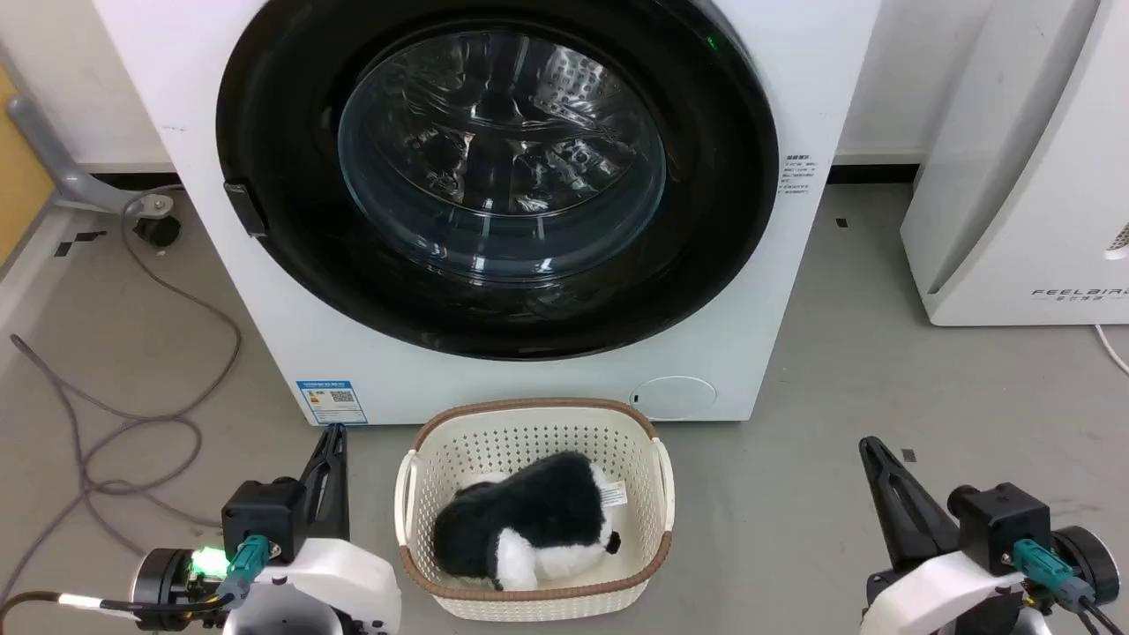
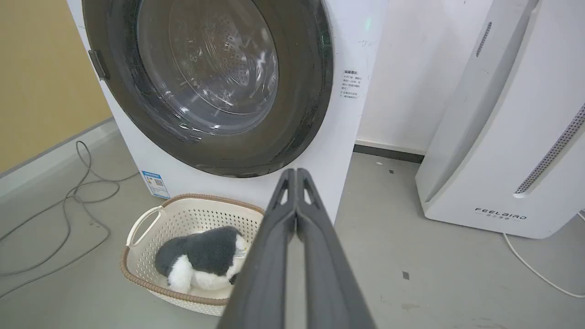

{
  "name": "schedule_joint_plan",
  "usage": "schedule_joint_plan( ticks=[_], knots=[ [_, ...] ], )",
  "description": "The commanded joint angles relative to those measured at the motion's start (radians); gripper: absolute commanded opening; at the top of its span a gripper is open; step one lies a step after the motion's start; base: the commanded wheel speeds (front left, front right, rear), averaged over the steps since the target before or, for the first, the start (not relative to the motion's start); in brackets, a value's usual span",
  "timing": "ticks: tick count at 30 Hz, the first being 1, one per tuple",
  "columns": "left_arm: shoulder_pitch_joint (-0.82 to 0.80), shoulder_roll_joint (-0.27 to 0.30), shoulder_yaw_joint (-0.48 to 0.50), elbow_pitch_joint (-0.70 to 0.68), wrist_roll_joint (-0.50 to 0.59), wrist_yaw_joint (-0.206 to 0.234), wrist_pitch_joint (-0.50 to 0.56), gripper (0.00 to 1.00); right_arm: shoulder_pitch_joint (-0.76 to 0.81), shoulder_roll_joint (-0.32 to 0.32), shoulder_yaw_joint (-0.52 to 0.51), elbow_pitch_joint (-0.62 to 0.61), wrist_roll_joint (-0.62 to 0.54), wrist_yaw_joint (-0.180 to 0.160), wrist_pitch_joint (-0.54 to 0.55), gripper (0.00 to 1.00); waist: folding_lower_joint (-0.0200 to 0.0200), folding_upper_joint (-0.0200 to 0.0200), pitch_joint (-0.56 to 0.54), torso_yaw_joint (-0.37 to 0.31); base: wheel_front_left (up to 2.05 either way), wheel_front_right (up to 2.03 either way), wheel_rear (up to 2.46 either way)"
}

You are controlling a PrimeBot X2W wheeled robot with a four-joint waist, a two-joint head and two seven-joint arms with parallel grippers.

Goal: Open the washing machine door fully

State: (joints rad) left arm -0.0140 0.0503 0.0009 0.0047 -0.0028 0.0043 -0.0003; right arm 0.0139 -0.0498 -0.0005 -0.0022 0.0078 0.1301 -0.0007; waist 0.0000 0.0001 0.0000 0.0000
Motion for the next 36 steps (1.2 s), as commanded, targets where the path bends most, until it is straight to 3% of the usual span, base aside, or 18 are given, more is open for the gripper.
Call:
schedule_joint_plan(
  ticks=[1, 17, 18, 19, 20, 36],
  knots=[
    [0.014, 0.0, -0.001, -0.005, 0.003, -0.004, 0.0, 0.0, -0.014, 0.0, 0.0, 0.002, -0.008, 0.001, 0.001, 0.0, 0.0, -0.0001, 0.0, 0.0, 0.0, 0.0, 0.0],
    [0.014, 0.0, -0.001, -0.005, 0.003, -0.004, 0.0, 0.0, -0.014, 0.0, 0.0, 0.002, -0.008, 0.001, 0.001, 0.0, 0.0, -0.0001, 0.0, 0.0, 0.0, 0.0, 0.0],
    [0.0, 0.0, 0.0, 0.0, 0.0, 0.0, 0.0, 1.0, 0.0, 0.0, 0.0, 0.0, 0.0, 0.0, 0.0, 1.0, 0.0, -0.0001, 0.0, 0.0, 0.0, 0.0, 0.0],
    [0.0, 0.0, 0.0, 0.001, 0.0, 0.001, -0.001, 0.0, 0.001, 0.0, 0.0, 0.0, 0.001, 0.0, -0.001, 0.0, 0.0, -0.0001, 0.0, 0.0, 0.0, 0.0, 0.0],
    [0.0, 0.0, 0.0, 0.001, 0.0, 0.002, -0.001, 1.0, 0.001, 0.0, -0.001, 0.0, 0.001, 0.0, -0.001, 1.0, 0.0, -0.0001, 0.0, 0.0, 0.0, 0.0, 0.0],
    [-0.005, 0.0, -0.017, -0.002, -0.003, 0.033, -0.034, 1.0, -0.001, 0.0, -0.025, -0.011, 0.095, 0.0, -0.034, 1.0, 0.0, -0.0001, 0.005, 0.0, 0.0, 0.0, 0.0]
  ],
)
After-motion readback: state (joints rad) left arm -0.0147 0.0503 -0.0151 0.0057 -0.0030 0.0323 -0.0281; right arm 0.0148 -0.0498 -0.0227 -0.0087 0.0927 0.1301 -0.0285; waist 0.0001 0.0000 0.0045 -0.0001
